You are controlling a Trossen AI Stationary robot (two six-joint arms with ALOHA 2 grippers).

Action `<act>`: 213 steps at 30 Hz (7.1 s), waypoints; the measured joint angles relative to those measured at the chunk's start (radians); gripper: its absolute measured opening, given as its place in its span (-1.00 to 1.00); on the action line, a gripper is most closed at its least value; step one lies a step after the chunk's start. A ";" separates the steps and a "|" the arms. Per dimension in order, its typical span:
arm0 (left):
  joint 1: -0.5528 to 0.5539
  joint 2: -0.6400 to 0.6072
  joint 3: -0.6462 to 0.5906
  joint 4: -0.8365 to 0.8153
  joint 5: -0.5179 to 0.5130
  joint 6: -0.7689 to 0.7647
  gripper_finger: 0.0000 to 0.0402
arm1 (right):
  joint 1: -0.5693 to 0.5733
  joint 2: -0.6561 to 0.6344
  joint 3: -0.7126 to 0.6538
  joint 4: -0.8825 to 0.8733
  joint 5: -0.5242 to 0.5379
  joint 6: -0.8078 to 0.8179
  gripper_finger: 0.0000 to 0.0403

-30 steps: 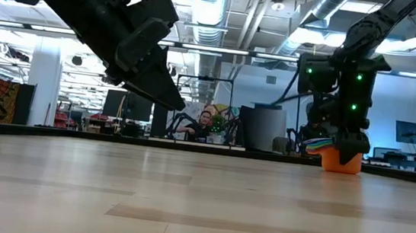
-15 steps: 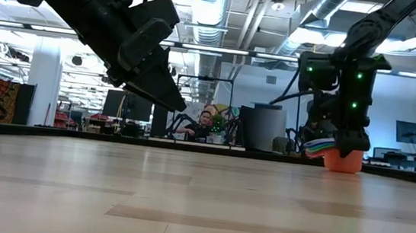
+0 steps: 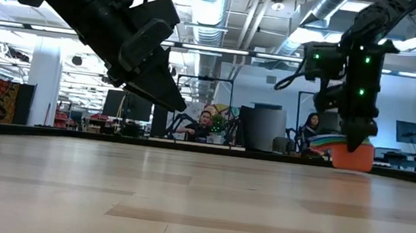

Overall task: Nest measuring cups in basket
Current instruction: Put the stacked measuring cups into the white bin, then return to Home Position

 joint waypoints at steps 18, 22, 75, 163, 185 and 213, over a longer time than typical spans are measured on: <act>0.014 0.000 0.000 0.003 0.017 -0.015 -0.14 | 0.506 -0.074 0.267 -0.480 -0.186 0.667 -0.48; 0.014 0.000 0.000 0.018 0.017 -0.012 -0.14 | 0.663 -0.055 0.316 -0.547 -0.266 0.909 -0.48; 0.121 0.000 0.000 0.225 0.252 0.262 -0.14 | 1.352 0.466 0.875 -0.729 -0.636 2.231 -0.46; 0.110 -0.212 0.000 0.177 0.372 0.267 -0.98 | 0.956 0.316 0.943 -0.405 0.531 0.824 -0.21; -0.013 -0.372 -0.126 0.194 0.134 0.401 -1.00 | 0.466 0.265 0.592 0.713 -0.690 -0.062 -0.45; 0.386 -0.932 -0.608 0.453 0.447 0.506 -1.00 | 0.186 -0.706 -0.374 1.156 -0.836 0.023 -0.47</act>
